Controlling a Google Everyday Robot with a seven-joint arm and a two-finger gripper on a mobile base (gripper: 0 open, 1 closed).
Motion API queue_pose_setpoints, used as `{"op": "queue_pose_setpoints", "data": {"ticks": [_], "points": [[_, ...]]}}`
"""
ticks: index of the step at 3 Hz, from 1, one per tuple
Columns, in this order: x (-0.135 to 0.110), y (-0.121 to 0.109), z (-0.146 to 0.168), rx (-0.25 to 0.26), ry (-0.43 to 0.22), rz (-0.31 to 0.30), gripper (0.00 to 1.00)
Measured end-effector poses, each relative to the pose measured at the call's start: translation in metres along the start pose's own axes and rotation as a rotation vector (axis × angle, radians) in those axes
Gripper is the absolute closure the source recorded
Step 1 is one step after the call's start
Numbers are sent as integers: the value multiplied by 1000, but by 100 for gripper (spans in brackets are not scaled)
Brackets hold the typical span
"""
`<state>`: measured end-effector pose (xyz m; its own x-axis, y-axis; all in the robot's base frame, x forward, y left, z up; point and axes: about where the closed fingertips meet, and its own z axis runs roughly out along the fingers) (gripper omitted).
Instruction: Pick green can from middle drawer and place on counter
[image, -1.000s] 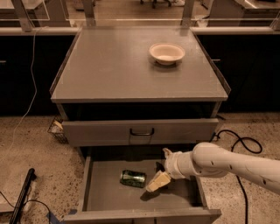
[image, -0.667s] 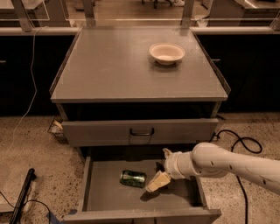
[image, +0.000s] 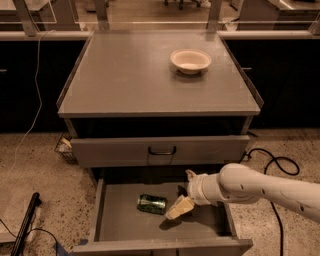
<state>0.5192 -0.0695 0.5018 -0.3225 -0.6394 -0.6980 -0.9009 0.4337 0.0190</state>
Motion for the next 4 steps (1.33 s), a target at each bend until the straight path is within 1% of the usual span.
{"op": "queue_pose_setpoints", "data": {"ticks": [1, 2, 3, 4], "points": [[17, 18, 69, -69, 5, 4, 0], [30, 31, 114, -119, 15, 12, 0], [38, 37, 147, -156, 21, 21, 0], [36, 39, 164, -159, 10, 10, 0]]}}
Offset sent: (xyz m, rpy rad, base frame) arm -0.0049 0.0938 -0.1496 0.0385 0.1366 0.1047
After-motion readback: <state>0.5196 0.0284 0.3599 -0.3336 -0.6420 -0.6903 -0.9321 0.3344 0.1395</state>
